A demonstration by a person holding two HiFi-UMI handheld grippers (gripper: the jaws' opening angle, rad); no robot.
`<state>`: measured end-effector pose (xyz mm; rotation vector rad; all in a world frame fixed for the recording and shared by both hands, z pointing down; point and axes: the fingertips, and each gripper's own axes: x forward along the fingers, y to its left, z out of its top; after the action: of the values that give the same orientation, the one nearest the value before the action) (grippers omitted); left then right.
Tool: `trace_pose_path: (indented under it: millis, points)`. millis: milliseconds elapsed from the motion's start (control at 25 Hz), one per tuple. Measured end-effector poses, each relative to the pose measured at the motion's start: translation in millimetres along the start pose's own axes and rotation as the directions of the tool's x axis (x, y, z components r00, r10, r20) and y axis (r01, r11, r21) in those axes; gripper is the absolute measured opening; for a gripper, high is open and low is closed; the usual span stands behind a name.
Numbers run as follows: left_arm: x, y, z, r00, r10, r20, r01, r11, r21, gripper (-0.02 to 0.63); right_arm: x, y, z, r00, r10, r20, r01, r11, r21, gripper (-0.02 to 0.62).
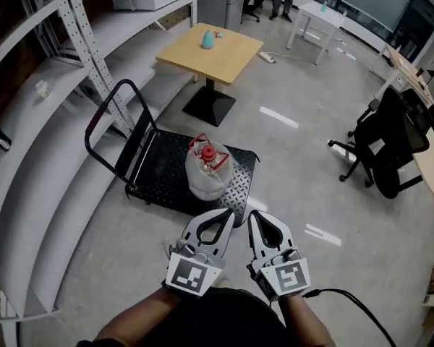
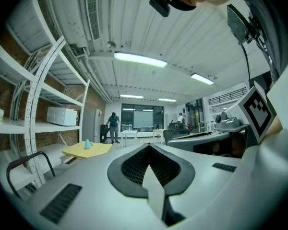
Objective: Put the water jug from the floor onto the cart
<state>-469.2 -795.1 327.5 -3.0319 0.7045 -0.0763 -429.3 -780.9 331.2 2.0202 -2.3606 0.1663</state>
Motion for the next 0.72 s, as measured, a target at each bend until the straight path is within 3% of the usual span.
trace_pose_path:
  millis: [320,560,720]
  points:
    - [-87.2,-87.7,39.5,1.0,0.004,0.029,-0.005,0.999,0.034,0.005,-113.8,62.6,22.1,0.999,0.028,0.038,-0.028,1.0,0.005,-0.002]
    - [-126.1,-100.1,43.0,1.0,-0.025,0.016,0.024,0.997,0.068,0.005,-135.9,96.6,25.0,0.999,0.026,0.048,-0.026,1.0,0.003,-0.002]
    - [-143.5,-108.4,31.0,0.999,-0.03,-0.019,0.031,0.999,0.042,0.005,-143.4,110.2,13.1,1.0,0.026,0.016,-0.026,1.0,0.004,-0.002]
